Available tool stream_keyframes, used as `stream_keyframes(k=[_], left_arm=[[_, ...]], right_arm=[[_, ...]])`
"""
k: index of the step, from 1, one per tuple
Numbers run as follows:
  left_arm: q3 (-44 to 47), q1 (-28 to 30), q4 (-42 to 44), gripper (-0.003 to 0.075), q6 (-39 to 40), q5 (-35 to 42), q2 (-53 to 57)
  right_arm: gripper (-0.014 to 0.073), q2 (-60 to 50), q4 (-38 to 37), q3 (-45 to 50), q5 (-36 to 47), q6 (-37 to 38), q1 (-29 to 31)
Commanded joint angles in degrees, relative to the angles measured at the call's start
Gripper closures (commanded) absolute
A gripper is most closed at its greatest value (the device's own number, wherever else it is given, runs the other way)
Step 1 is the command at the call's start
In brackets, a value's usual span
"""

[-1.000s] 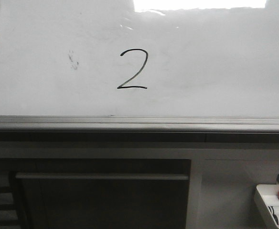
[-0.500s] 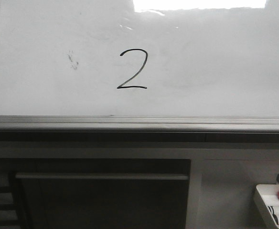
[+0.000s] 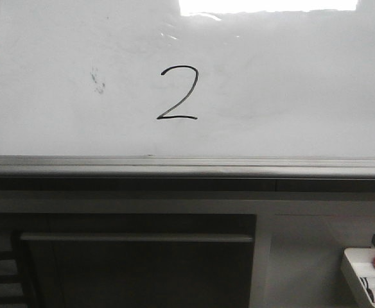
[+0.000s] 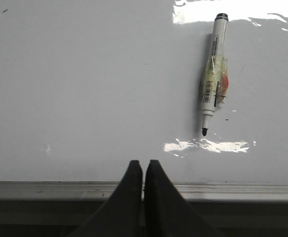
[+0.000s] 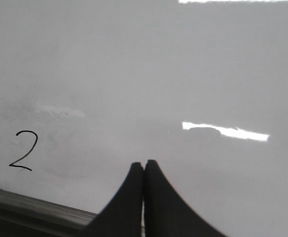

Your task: Write number 2 on whiteboard

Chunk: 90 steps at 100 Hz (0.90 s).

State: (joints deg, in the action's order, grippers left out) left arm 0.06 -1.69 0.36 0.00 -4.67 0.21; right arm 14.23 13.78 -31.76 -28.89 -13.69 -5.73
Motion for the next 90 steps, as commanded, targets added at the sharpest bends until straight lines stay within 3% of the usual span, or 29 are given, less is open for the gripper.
stream_keyframes(k=[1,54,67,90], left_arm=[[1.84,-0.45,0.41,0.0739,1.3,3.96,1.64],[1.84,-0.45,0.41,0.0739,1.3,3.96,1.64],[1.84,-0.45,0.41,0.0739,1.3,3.96,1.64],[1.84,-0.45,0.41,0.0739,1.3,3.96,1.64]], right_arm=[[0.0666,0.61,-0.11,-1.29,4.75,-0.57,0.31],[0.0666,0.61,-0.11,-1.29,4.89,-0.57,0.31],[0.0666,-3.19,-0.08,3.0,10.4,-1.19,1.16],[0.0666,-11.03,-0.08,18.61,24.33,-1.19,2.66]])
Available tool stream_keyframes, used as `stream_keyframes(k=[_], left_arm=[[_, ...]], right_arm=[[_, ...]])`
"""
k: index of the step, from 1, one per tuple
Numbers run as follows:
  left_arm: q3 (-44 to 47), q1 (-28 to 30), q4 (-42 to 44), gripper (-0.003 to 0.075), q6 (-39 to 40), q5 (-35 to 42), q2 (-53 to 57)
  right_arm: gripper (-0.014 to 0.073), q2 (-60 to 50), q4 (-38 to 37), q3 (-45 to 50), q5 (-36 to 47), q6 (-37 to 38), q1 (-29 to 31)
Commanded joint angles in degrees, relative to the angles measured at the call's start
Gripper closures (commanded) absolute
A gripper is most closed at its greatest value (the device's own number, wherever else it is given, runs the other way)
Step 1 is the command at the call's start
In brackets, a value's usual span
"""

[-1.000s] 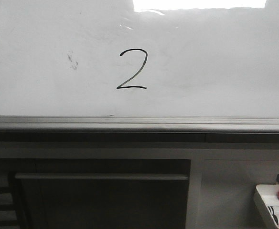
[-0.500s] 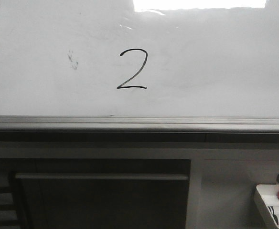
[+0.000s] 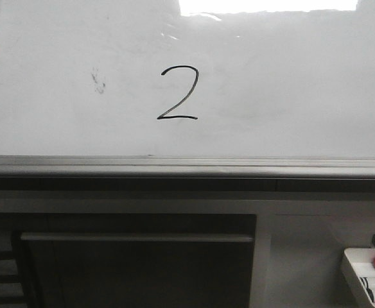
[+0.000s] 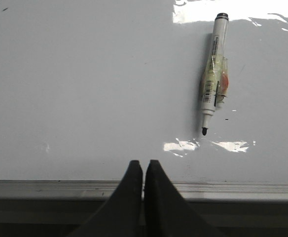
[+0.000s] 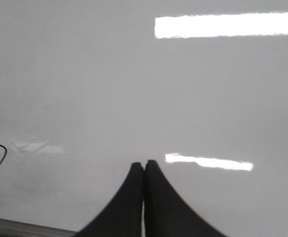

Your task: Write number 2 on whiteboard

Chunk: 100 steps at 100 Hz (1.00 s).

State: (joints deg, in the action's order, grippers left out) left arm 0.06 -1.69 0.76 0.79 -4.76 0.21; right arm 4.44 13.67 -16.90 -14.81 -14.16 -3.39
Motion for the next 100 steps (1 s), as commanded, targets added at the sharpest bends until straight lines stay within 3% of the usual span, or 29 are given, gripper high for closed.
stream_keyframes(k=[1,22,28,42,66,79,100], left_arm=[[1.84,-0.45,0.01,0.0739,0.51,4.05,1.64],[1.84,-0.45,0.01,0.0739,0.51,4.05,1.64],[1.84,-0.45,0.01,0.0739,0.51,4.05,1.64],[1.84,-0.45,0.01,0.0739,0.51,4.05,1.64],[1.84,-0.45,0.01,0.0739,0.51,4.05,1.64],[1.84,-0.45,0.01,0.0739,0.51,4.05,1.64],[1.84,-0.45,0.01,0.0739,0.51,4.05,1.64]], right_arm=[[0.0666,-1.38,0.03,4.91,11.47,-0.72,0.32],[0.0666,-5.8,0.12,19.56,27.44,-0.62,0.32],[0.0666,-5.98,0.34,18.75,22.74,-0.62,0.96],[0.0666,-6.02,1.02,19.18,22.66,-0.62,4.16],[0.0666,-6.02,0.9,19.18,23.06,0.33,4.17],[0.0666,-6.02,-15.51,19.18,25.23,13.59,4.17],[0.0666,-6.02,-15.72,19.18,25.01,14.81,4.17]])
